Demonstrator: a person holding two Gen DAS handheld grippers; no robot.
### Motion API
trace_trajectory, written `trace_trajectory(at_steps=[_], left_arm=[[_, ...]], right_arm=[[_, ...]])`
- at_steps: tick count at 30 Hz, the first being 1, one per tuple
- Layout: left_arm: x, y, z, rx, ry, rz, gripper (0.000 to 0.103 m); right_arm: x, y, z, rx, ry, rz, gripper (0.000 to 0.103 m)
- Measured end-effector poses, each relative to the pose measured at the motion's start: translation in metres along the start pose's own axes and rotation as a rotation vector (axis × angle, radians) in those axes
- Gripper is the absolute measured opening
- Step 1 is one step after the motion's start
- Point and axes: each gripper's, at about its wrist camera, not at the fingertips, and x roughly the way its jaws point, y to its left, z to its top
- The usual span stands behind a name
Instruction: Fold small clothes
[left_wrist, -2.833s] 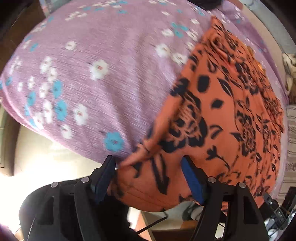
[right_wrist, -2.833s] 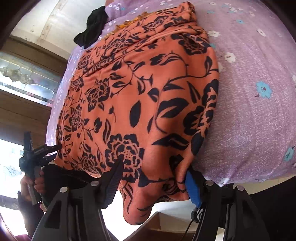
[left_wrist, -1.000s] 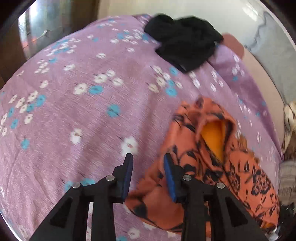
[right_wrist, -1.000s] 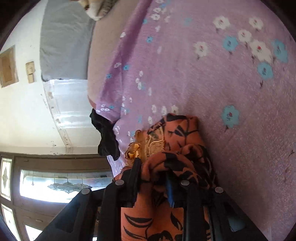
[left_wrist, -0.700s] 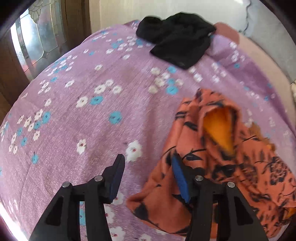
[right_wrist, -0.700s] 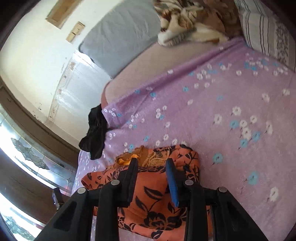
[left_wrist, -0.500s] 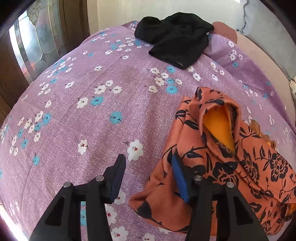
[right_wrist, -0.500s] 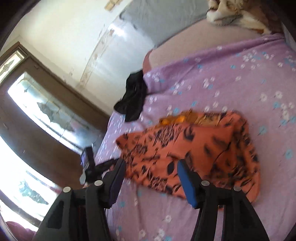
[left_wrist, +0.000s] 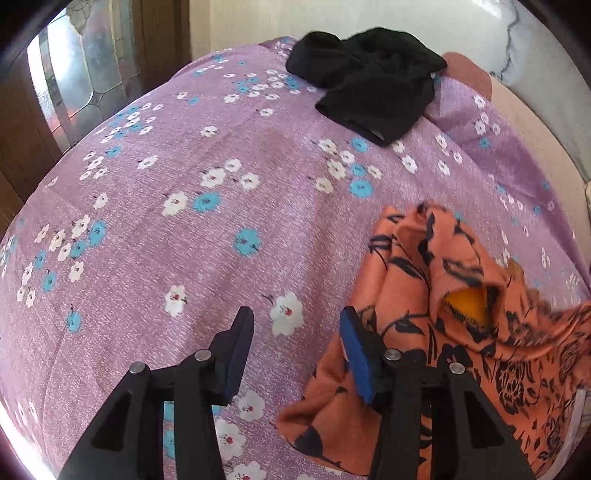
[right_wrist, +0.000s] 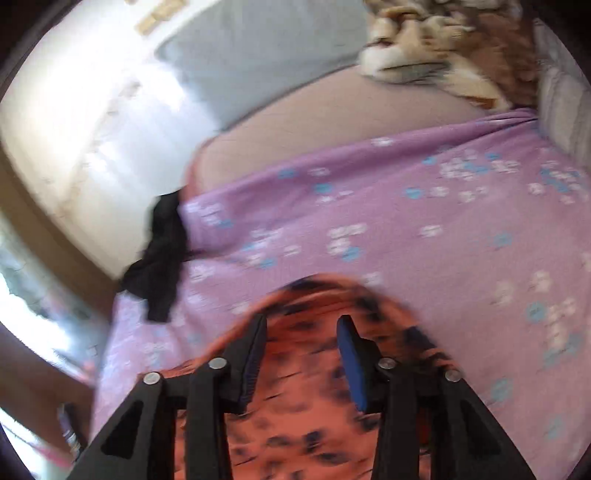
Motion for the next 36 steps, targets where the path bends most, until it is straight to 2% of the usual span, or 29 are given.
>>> trace_trajectory(at_steps=[2,4,6,8,9,12,14,17,18,20,22,25,27,30,33,36], left_arm=[[-0.003,0.004,0.003,-0.027,-0.008,-0.010,0.050],[-0.003,0.004,0.003,-0.029,0.003,-0.014,0.050],[0.001,0.002,0.000,-0.014,0.028,-0.016,0.050],[0.004,-0.001,-0.003,0.000,0.050,-0.023,0.050],[0.005,-0.001,-0.004,0.005,0.054,-0.020,0.050],[0.006,-0.002,-0.003,0.009,0.062,-0.018,0.050],[0.008,-0.004,-0.004,0.021,0.073,-0.024,0.050],[0.010,-0.005,-0.004,0.031,0.082,-0.033,0.050],[0.010,-0.005,-0.003,0.031,0.084,-0.035,0.050],[0.010,-0.003,-0.001,0.025,0.075,-0.041,0.050],[0.007,-0.002,0.002,0.012,0.060,-0.053,0.050],[-0.002,-0.006,0.002,0.026,0.032,-0.063,0.050],[-0.012,-0.012,0.000,0.054,-0.005,-0.073,0.050],[-0.028,-0.024,-0.006,0.111,-0.063,-0.095,0.050],[-0.035,-0.038,-0.020,0.171,-0.069,-0.127,0.050],[-0.027,-0.055,-0.036,0.258,-0.053,-0.100,0.052]], right_arm=[[0.021,0.034,-0.025,-0.087,0.114,0.064,0.050],[0.049,0.060,-0.052,-0.114,0.247,0.141,0.050],[0.083,0.084,-0.075,-0.156,0.373,0.131,0.050],[0.120,0.101,-0.091,-0.214,0.449,0.094,0.050],[0.130,0.107,-0.092,-0.240,0.432,0.080,0.050],[0.162,0.122,-0.052,-0.247,0.343,0.034,0.050],[0.175,0.119,-0.020,-0.147,0.249,0.016,0.050],[0.169,0.112,0.021,-0.012,0.062,0.054,0.050],[0.164,0.109,0.026,0.018,0.038,0.070,0.050],[0.153,0.108,0.027,0.022,0.042,0.097,0.050],[0.132,0.103,0.018,-0.038,0.054,0.071,0.050],[0.073,0.078,-0.006,-0.092,0.059,0.047,0.050],[0.037,0.047,-0.023,-0.064,0.066,0.030,0.050],[-0.002,-0.004,-0.049,0.038,0.123,0.032,0.050],[-0.020,-0.038,-0.072,0.117,0.155,0.022,0.050],[-0.009,-0.047,-0.080,0.125,0.176,0.018,0.050]])
